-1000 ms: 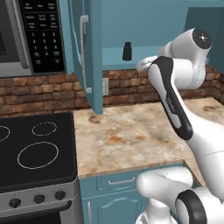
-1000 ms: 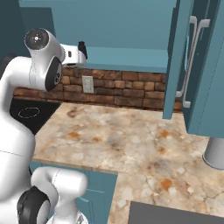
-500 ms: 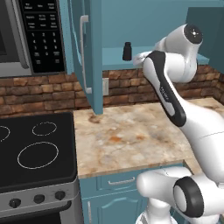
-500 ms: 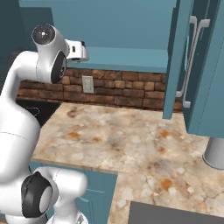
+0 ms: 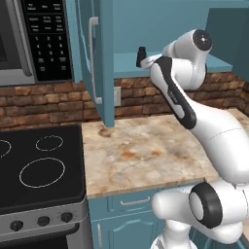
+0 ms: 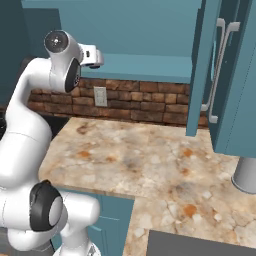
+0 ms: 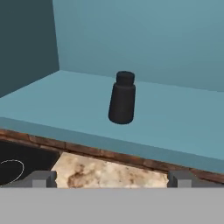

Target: Retrieve the shaker from the cabinet and place it next the steak on a plate on the dining table.

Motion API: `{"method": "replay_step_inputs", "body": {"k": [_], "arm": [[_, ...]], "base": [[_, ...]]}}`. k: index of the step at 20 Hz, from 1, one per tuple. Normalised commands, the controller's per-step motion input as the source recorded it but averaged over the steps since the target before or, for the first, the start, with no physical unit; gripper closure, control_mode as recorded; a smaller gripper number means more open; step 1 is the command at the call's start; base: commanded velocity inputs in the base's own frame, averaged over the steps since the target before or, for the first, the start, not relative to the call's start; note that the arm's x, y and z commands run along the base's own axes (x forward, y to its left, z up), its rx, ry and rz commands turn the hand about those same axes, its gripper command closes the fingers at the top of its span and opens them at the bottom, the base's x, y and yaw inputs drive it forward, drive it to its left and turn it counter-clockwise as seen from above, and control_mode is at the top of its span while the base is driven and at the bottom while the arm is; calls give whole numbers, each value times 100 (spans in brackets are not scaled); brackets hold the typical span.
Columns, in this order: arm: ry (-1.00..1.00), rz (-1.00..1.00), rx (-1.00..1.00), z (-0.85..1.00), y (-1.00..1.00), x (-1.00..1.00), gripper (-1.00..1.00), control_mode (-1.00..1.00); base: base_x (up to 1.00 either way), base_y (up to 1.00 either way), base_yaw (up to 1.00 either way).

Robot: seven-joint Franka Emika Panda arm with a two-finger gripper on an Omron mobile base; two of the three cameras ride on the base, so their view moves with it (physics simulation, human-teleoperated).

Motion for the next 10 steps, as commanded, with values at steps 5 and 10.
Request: {"method": "replay_step_inputs", "body": {"k": [5, 10], "arm": [[-2, 0, 0, 0, 0, 28, -100, -100], [0, 0, 0, 1, 0, 35, -100, -100]], "base": [[0, 0, 0], [0, 0, 0]]}}
